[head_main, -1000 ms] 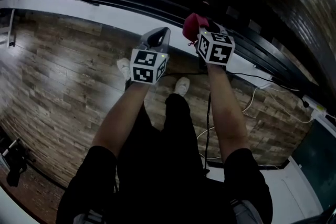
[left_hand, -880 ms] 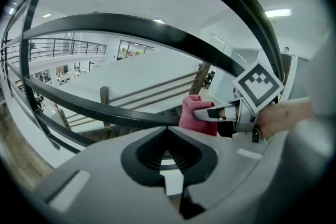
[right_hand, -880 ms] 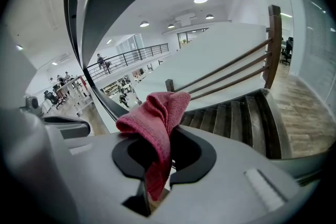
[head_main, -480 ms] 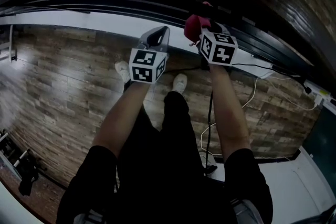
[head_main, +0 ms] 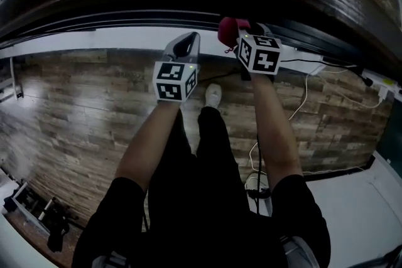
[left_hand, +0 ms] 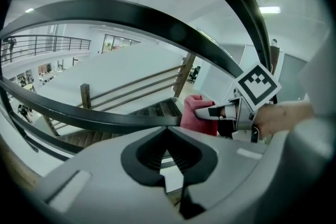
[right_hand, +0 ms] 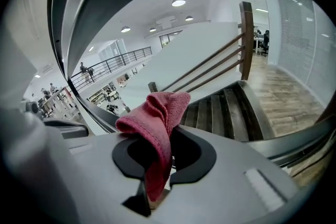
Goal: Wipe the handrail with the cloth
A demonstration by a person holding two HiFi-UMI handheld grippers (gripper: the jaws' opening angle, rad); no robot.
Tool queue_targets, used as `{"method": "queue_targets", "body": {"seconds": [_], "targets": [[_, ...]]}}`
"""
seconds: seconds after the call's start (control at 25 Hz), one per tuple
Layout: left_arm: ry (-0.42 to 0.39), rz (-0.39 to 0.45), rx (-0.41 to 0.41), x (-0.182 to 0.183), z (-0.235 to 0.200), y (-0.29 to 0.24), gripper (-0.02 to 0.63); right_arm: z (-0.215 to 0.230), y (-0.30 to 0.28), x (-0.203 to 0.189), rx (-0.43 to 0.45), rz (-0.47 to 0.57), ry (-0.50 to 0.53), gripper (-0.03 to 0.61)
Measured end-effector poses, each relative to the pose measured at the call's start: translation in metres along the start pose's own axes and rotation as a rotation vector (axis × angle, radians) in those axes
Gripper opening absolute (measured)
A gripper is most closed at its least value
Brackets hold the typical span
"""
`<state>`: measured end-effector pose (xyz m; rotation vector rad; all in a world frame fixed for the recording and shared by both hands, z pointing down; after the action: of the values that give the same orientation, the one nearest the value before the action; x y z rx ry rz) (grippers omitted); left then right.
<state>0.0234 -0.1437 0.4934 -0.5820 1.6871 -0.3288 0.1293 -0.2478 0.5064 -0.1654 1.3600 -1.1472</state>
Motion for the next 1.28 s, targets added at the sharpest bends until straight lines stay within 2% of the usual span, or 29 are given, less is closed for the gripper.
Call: {"method": "queue_targets", "body": {"seconds": [0.12, 0.32, 0.52, 0.6, 0.8, 0.96, 1.16, 1.28], "targets": [[-0.017, -0.015, -0.054, 0.001, 0.009, -0.007, -0.001, 0.010, 0.005, 0.000, -0.044, 0.023, -0.032, 0.052], [-0.091, -0.058, -0.154, 0.009, 0.016, -0.022, -0.002, 0.026, 0.012, -0.004, -0.131, 0.074, -0.152, 0.052], [-0.089, -0.079, -0.216, 0.010, 0.029, -0.028, 0.000, 0.029, 0.016, -0.010, -0.183, 0.076, -0.153, 0.052], [-0.120, -0.089, -0.247, 0.011, 0.034, -0.030, -0.002, 0.033, 0.019, -0.010, -0.198, 0.097, -0.169, 0.052], [-0.226, -0.099, -0.288, 0.003, 0.056, -0.035, -0.002, 0.041, 0.023, -0.009, -0.106, 0.111, -0.231, 0.054], [-0.191, -0.101, -0.268, 0.000, 0.078, -0.045, -0.001, 0.057, 0.030, -0.004, -0.088, 0.093, -0.166, 0.054], [-0.208, -0.098, -0.269, 0.001, 0.112, -0.060, 0.000, 0.064, 0.034, -0.004, -0.014, 0.081, -0.133, 0.055], [-0.177, -0.093, -0.244, 0.003, 0.123, -0.065, -0.001, 0.072, 0.040, -0.005, -0.018, 0.073, -0.087, 0.055]]}}
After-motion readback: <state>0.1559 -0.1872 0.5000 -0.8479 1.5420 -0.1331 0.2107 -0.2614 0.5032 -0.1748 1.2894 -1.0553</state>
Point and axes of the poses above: the fingertips, and each gripper's own axes: y backward along the fingers, z to its right, x out of its top, the point moved 1 cm from there along y, backward along the fingers, and after that the axes turned 7 degrees about -y, right-handed, at the moved point
